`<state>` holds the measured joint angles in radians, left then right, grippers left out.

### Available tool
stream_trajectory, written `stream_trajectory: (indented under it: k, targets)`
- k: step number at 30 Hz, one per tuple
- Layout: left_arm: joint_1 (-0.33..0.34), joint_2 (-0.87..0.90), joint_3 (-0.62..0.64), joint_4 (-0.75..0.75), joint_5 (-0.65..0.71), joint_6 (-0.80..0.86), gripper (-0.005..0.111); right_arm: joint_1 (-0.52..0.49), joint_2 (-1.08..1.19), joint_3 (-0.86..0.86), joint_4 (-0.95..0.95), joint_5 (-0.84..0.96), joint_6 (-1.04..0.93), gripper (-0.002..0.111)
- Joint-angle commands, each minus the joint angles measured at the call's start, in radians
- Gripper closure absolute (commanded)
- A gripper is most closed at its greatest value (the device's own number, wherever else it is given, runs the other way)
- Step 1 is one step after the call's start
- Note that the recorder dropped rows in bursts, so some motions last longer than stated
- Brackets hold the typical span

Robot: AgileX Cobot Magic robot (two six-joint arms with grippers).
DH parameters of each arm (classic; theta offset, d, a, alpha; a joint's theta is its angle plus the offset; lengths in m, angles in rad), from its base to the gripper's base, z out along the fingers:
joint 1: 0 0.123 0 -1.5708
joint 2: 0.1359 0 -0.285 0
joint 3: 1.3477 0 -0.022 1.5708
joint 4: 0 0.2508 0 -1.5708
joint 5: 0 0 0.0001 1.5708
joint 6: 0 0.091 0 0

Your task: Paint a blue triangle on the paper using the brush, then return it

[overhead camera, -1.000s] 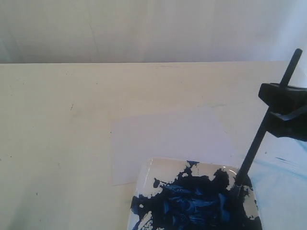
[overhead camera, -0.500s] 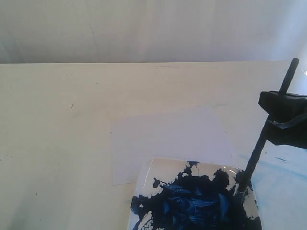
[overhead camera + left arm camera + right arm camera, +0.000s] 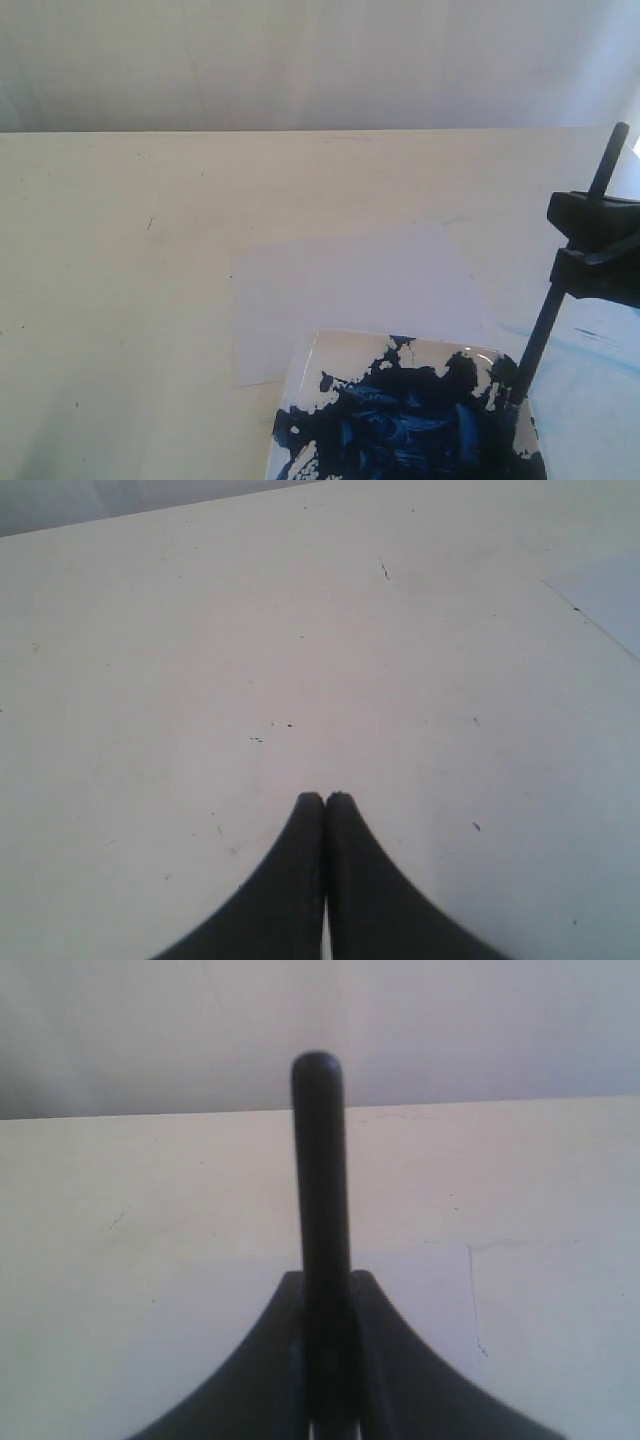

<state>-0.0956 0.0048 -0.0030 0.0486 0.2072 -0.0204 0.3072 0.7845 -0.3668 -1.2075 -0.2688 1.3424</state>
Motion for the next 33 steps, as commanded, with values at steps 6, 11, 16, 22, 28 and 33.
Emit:
stream_trajectory:
  k: [6,11,16,22,28,33]
  targets:
    - [-0.007,-0.004,0.003,-0.006,-0.004,-0.001,0.107,0.002,-0.021,-0.024,0.002,-0.001,0.006,0.108]
    - [-0.007,-0.004,0.003,-0.006,-0.004,-0.001,0.107,0.002,-0.020,-0.025,0.000,0.008,0.006,0.108]
    - [-0.007,-0.004,0.003,-0.006,-0.004,-0.001,0.107,0.002,-0.004,0.005,0.000,0.019,0.006,0.108]
    - [-0.007,-0.004,0.003,-0.006,-0.004,-0.001,0.107,0.002,-0.007,-0.005,0.003,0.010,0.006,0.108]
    - [-0.007,-0.004,0.003,-0.006,-0.004,-0.001,0.107,0.002,-0.014,-0.085,0.004,0.008,0.015,0.108]
    - [-0.007,-0.004,0.003,-0.006,-0.004,-0.001,0.107,0.002,0.006,-0.186,0.006,-0.004,0.015,0.108]
